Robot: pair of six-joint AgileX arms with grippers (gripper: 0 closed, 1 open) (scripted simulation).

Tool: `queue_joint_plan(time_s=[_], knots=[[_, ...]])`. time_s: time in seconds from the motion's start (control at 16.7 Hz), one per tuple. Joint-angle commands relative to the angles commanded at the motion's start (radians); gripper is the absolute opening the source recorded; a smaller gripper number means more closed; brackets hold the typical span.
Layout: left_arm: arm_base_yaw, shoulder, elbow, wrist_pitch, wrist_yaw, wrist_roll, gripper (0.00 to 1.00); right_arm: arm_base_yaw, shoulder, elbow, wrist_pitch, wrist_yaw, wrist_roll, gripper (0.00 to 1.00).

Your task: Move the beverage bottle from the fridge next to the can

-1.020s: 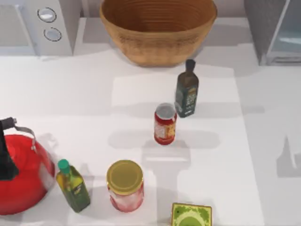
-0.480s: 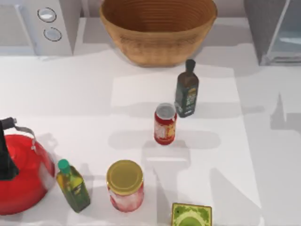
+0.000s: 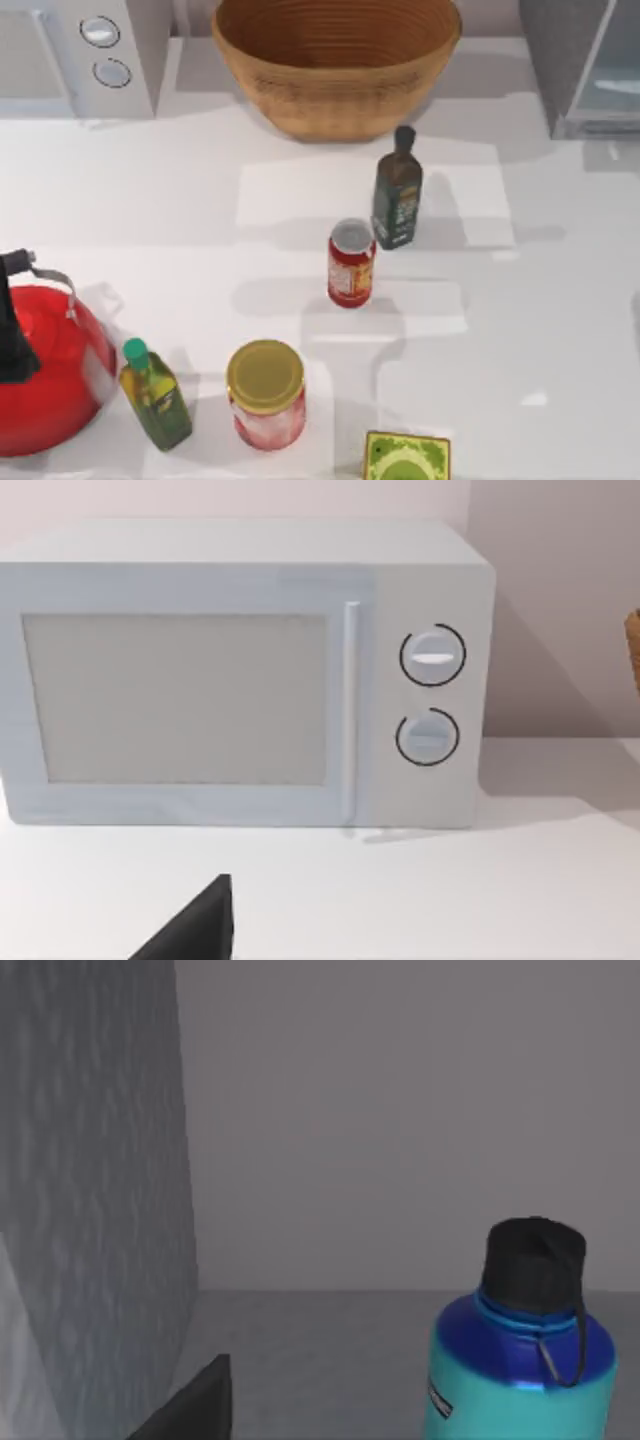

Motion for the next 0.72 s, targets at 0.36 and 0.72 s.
queue_joint_plan(time_s=[0.36, 0.72], knots=[[0.000, 0.000, 0.000, 0.000, 0.000, 0.000, 1.00, -0.050, 0.478, 0.223, 0.249, -0.044, 0.002, 1.00], [0.000, 0.000, 0.000, 0.000, 0.000, 0.000, 1.00, -0.062, 0.586, 0.285, 0.318, -0.056, 0.002, 1.00]])
